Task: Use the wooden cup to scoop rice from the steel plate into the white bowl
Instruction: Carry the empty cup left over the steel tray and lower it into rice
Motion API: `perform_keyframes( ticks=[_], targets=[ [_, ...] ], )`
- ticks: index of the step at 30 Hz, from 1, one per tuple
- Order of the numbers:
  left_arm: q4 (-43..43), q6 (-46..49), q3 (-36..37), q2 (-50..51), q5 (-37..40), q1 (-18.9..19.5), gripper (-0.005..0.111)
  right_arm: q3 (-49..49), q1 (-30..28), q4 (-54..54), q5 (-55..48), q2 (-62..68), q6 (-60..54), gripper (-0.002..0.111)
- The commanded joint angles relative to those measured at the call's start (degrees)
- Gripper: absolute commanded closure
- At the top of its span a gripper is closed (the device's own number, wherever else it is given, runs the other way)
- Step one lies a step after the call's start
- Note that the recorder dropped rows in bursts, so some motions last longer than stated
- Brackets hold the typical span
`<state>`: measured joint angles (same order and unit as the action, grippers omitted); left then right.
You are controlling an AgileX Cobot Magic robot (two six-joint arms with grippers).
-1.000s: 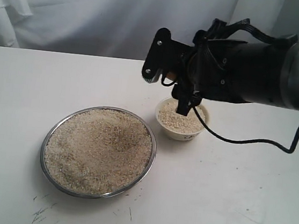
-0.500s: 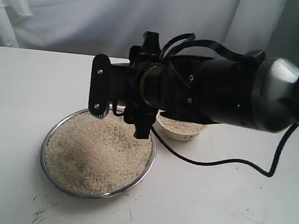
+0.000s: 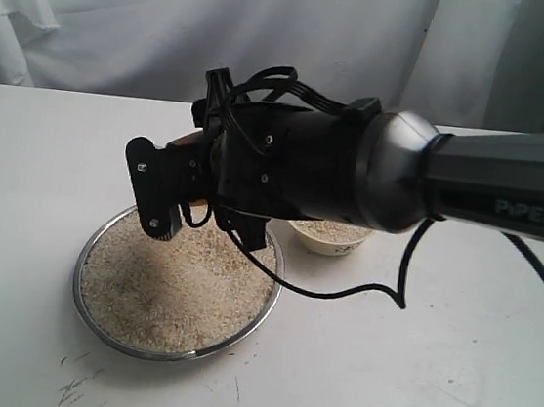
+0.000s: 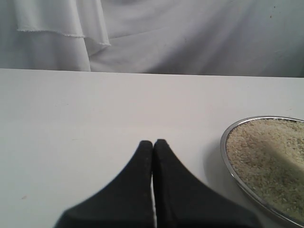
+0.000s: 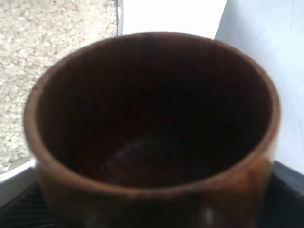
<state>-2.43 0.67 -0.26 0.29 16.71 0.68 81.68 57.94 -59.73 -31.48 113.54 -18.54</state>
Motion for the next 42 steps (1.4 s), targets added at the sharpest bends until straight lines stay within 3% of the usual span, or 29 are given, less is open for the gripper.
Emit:
perform_keyframes(
  ticks=[1,12,22,29,42],
  targets=[
    [-0.04,-0.18,0.26,-0.29,-0.36,-0.09,0.107,4.10,0.39,0.63,-3.02,2.42,-1.01,0.108],
    [-0.04,-0.18,0.26,-0.29,-0.36,-0.09,0.107,4.49,1.38,-0.27,-5.60,7.25,-1.20,0.108],
    [-0.04,-0.18,0.26,-0.29,-0.36,-0.09,0.107,4.49,2.22,-10.34,-10.33,8.65,11.41,0.108],
    [-0.04,-0.18,0.26,-0.29,-0.36,-0.09,0.107,4.49,2.58,-10.68,-10.73,8.65,11.66,0.108],
    [-0.04,-0.18,0.26,-0.29,-0.36,-0.09,0.107,4.49,2.43,-4.33,-13.97,8.78,-3.06,0.108]
  ],
)
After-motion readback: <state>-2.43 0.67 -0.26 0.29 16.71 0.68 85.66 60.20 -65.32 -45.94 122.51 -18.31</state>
